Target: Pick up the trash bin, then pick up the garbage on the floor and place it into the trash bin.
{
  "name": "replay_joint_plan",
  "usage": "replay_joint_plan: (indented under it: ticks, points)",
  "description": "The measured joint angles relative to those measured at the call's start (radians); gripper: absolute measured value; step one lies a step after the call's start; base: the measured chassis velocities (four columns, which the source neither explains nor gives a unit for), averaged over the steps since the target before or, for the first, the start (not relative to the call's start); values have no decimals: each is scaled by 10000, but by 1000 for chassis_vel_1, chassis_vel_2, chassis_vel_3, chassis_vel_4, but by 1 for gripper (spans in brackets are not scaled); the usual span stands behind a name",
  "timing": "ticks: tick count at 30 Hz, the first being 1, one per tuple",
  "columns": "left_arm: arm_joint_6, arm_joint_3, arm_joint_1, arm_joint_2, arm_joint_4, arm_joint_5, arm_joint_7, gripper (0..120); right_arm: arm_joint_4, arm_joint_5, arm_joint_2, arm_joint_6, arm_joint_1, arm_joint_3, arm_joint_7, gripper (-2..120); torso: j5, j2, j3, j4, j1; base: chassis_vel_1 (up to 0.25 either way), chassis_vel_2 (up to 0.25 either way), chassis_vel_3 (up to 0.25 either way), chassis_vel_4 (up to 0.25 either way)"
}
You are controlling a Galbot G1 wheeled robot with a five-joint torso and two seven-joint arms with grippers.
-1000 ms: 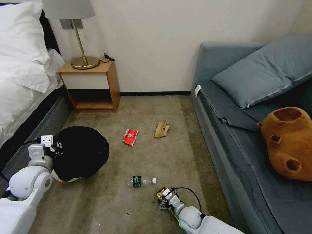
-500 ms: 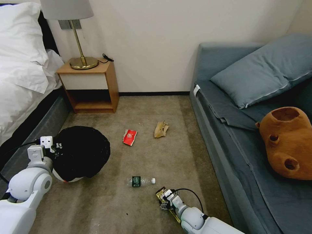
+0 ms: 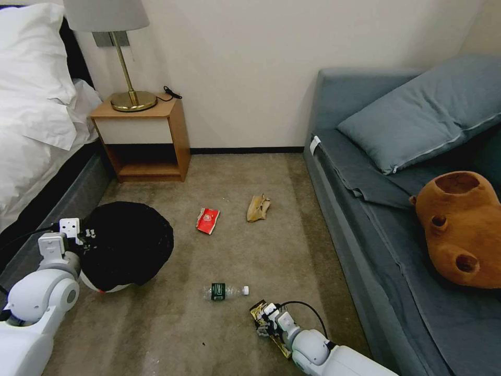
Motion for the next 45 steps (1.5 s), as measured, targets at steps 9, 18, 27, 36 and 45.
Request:
replay_joint_plan:
  ticks: [9, 18, 27, 36, 45]
  points:
    - [-201, -43, 14, -61, 178, 33, 42, 6, -29, 267, -111, -60, 307, -58, -127, 90, 9, -3, 2, 4, 1, 0, 0, 0, 0]
    - [-208, -155, -11, 67, 190, -50, 50, 6, -121, 429, -255, -37, 400, 73, -336, 82, -4, -3, 1, -2, 2, 0, 0, 0, 0]
    - [-310, -137, -27, 71, 247, -49, 93, 6, -42, 478, -256, 9, 365, 138, -479, 61, 2, -2, 1, 2, 2, 0, 0, 0, 0]
    - [-351, -190, -6, 125, 276, -44, 134, 6, -55, 465, -213, 47, 376, 164, -384, 41, -9, -1, 0, -2, 1, 0, 0, 0, 0]
    - [-379, -218, -17, 198, 278, -63, 159, 6, 7, 445, -226, 49, 302, 268, -299, 5, -10, -2, 0, -7, 2, 0, 0, 0, 0]
